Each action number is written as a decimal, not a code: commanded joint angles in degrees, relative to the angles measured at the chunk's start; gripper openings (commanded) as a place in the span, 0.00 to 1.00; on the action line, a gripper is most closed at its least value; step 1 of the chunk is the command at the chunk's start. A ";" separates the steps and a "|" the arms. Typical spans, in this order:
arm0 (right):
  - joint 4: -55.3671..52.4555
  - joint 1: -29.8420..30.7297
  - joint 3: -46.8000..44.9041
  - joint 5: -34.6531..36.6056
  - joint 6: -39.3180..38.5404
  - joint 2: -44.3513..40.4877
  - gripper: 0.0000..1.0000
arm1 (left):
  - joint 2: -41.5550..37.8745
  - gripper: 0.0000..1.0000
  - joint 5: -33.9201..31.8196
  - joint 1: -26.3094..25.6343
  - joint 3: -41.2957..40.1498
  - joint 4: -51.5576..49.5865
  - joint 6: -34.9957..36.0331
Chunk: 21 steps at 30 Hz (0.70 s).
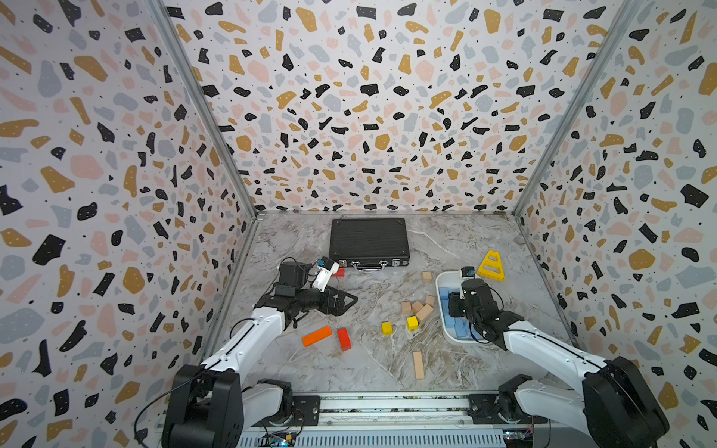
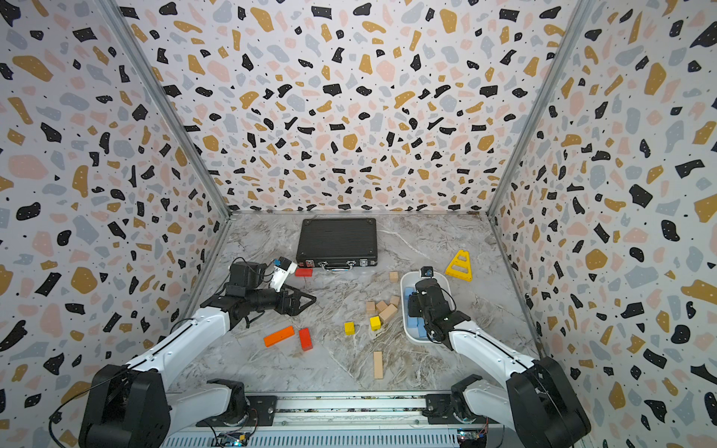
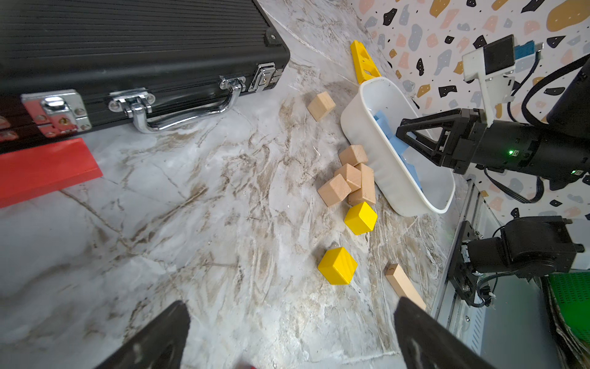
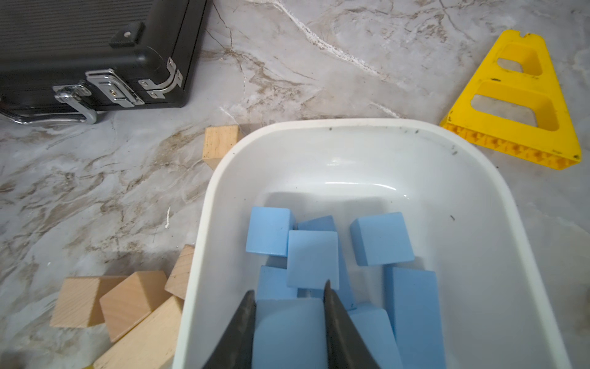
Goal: Pick out the blue building blocks
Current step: Place the building block in the storage box.
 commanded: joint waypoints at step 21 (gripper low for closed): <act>4.51 -0.14 -0.38 -2.43 -0.40 0.75 0.50 | -0.99 1.00 -3.66 -0.15 1.05 -2.60 4.05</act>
